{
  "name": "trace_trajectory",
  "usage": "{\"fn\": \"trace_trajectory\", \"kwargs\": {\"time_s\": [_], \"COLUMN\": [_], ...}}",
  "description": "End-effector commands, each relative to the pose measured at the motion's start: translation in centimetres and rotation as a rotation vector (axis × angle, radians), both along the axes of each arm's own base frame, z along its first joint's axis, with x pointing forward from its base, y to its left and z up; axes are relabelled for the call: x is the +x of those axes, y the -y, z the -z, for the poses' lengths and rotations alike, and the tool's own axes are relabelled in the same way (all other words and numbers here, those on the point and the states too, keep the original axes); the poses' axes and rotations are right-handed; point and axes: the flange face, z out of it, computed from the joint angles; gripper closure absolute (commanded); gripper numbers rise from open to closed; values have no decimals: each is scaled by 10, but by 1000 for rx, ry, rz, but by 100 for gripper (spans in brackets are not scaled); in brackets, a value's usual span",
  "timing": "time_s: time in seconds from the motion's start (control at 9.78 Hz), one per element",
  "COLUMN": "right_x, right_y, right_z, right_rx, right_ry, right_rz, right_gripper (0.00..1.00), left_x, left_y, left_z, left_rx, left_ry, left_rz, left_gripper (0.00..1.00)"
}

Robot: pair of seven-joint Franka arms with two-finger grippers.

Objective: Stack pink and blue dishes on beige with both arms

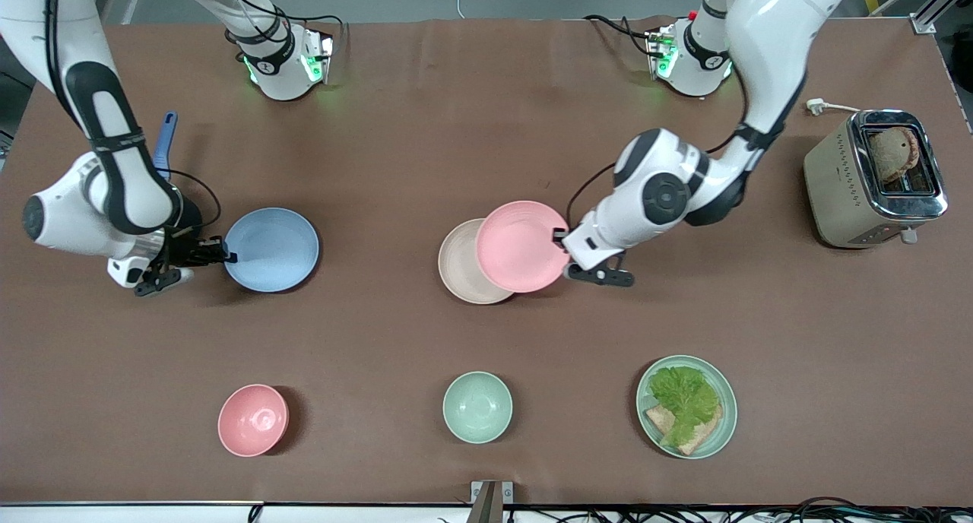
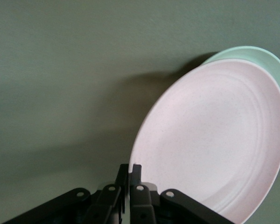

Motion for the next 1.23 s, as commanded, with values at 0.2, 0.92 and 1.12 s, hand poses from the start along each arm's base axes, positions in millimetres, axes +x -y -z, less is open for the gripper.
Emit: {"fn": "trace_trajectory", "kwargs": {"time_s": [0.2, 0.92, 1.12], "right_x": [53, 71, 51], "right_y": [-21, -220, -275], "right_z": [-123, -142, -113], "right_rx": [49, -7, 9], "right_ry": [-142, -244, -222], "right_rz": [126, 342, 322], "right_gripper": [99, 99, 99], "left_x": [-4, 0, 6], "left_y": [17, 55, 48], "left_z": [38, 55, 50], "left_rx": [33, 12, 15], "left_ry": [9, 8, 18], "left_rz": [24, -36, -42], "left_gripper": [99, 88, 1]}}
